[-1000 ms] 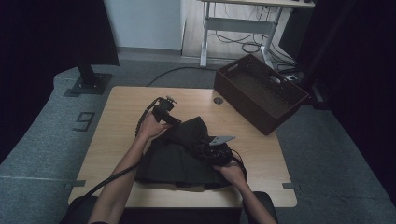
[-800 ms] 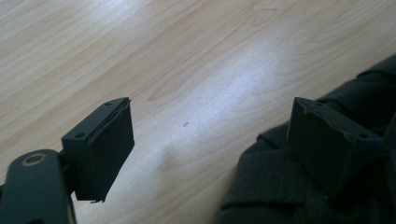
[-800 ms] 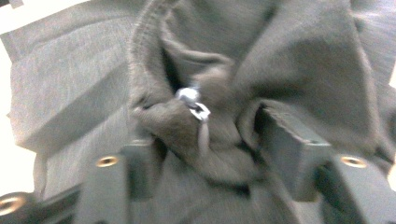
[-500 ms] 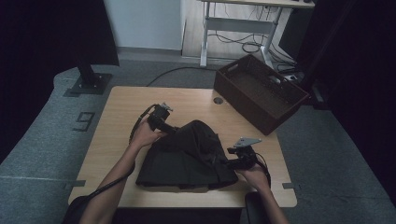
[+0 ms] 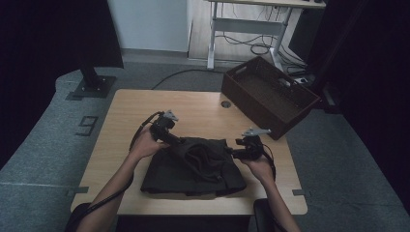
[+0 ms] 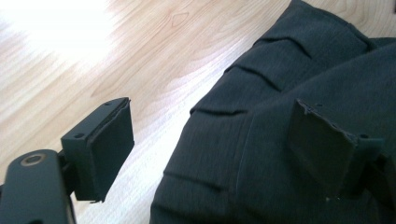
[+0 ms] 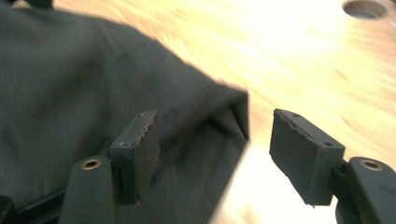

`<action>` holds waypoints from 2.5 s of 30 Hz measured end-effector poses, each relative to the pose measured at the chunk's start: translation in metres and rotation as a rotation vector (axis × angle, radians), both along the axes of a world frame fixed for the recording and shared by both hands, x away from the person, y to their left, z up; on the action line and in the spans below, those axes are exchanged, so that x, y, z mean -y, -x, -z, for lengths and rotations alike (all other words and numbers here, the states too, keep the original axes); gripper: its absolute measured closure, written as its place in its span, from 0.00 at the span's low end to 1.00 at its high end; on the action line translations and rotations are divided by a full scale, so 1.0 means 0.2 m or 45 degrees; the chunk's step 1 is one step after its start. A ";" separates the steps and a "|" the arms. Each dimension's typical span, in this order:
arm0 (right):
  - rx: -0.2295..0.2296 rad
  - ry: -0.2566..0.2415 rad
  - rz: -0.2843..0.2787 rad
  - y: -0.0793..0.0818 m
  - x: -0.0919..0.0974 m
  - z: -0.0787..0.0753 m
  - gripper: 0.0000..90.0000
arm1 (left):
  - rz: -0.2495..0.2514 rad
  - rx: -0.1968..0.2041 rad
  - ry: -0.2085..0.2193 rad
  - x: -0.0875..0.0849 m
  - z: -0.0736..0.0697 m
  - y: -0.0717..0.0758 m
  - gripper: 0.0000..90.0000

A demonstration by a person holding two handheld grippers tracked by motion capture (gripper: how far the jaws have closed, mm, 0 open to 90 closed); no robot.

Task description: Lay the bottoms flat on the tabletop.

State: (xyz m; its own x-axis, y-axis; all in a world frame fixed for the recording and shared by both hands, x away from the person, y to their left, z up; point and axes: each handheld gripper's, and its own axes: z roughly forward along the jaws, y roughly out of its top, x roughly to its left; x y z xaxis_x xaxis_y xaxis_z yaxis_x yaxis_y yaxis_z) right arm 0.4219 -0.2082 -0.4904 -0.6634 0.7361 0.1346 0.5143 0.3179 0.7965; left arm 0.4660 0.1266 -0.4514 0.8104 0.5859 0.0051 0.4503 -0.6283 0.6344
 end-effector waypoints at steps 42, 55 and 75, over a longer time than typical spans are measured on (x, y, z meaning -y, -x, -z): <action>0.009 0.040 -0.166 0.31 -0.20 0.03 0.37 | -0.155 0.095 0.120 -0.27 0.20 0.46 0.16; 0.015 0.182 -0.428 0.42 -0.56 0.14 0.30 | -0.275 -0.061 0.123 -0.32 0.41 0.34 0.16; 0.095 0.219 -0.373 0.59 -0.55 0.00 0.93 | -0.412 -0.032 0.193 -0.31 0.47 0.35 0.17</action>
State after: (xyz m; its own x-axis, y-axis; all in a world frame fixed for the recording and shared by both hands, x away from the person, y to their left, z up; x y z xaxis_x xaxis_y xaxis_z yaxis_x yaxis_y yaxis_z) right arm 0.3043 -0.0976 -0.4900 -0.8534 0.5203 -0.0316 0.3236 0.5763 0.7505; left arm 0.3962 0.1879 -0.5448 0.5814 0.8049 -0.1189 0.6271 -0.3502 0.6958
